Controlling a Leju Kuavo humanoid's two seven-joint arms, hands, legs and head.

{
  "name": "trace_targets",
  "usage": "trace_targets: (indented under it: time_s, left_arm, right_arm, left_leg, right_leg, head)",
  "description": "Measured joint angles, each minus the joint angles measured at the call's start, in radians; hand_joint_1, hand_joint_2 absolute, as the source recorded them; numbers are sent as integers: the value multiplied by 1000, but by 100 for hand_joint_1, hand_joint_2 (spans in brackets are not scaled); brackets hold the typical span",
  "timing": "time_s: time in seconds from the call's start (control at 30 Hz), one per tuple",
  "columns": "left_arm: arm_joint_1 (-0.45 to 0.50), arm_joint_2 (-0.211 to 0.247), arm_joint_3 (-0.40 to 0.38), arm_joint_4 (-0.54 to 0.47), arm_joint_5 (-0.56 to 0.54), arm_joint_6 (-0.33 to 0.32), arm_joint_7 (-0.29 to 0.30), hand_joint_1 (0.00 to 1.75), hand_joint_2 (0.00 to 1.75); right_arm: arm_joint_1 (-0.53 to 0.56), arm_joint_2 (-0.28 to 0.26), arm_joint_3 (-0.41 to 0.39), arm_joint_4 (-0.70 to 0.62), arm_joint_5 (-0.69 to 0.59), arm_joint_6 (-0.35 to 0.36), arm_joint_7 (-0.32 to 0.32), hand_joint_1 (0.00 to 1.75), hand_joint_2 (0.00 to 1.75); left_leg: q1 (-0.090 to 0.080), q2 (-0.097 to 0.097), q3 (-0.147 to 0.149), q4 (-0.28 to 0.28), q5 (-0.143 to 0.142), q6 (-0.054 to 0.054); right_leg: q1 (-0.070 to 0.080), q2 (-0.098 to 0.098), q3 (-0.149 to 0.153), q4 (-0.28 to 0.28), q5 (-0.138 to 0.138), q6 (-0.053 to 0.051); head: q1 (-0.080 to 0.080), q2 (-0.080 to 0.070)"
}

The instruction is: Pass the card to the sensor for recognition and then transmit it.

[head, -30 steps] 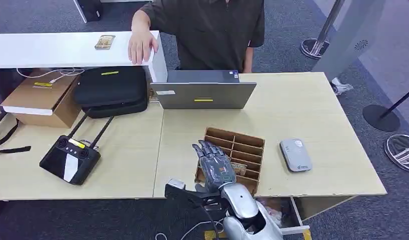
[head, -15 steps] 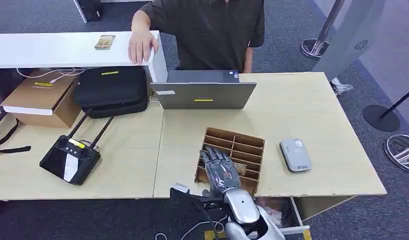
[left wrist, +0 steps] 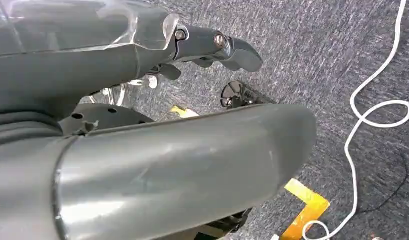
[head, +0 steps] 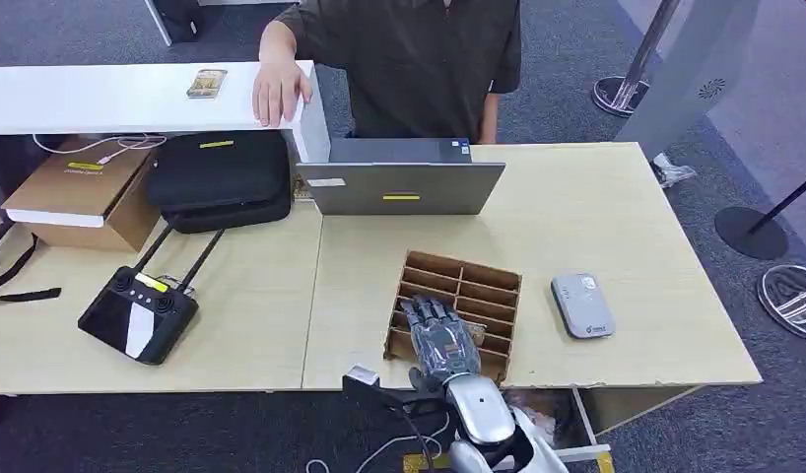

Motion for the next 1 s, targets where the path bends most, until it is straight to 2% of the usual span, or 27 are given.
trace_targets:
  time_s: [0.63, 0.73, 0.77, 0.87, 1.0]
  left_arm:
    - [2, -2, 14, 0, -6, -10, 13, 0, 0]
    - [2, -2, 14, 0, -6, -11, 14, 0, 0]
    - [2, -2, 14, 0, -7, -11, 15, 0, 0]
    - [3, -2, 14, 0, -13, -11, 16, 0, 0]
    - [3, -2, 14, 0, -19, -11, 14, 0, 0]
  right_arm:
    - [-14, 0, 0, -1, -15, -16, -16, 159, 175]
    - [-14, 0, 0, -1, -24, -18, -23, 161, 175]
    - [-14, 0, 0, -1, -27, -19, -26, 168, 175]
    - [-14, 0, 0, -1, -34, -23, -32, 175, 175]
    - [-14, 0, -1, -2, -36, -55, -36, 175, 175]
  left_leg:
    - [0, 0, 0, 0, 0, 0]
    - [0, 0, 0, 0, 0, 0]
    - [0, 0, 0, 0, 0, 0]
    - [0, 0, 0, 0, 0, 0]
    - [0, 0, 0, 0, 0, 0]
  right_leg:
    - [0, 0, 0, 0, 0, 0]
    - [0, 0, 0, 0, 0, 0]
    - [0, 0, 0, 0, 0, 0]
    - [0, 0, 0, 0, 0, 0]
    - [0, 0, 0, 0, 0, 0]
  head:
    - [0, 0]
    - [0, 0]
    - [0, 0]
    - [0, 0]
    - [0, 0]
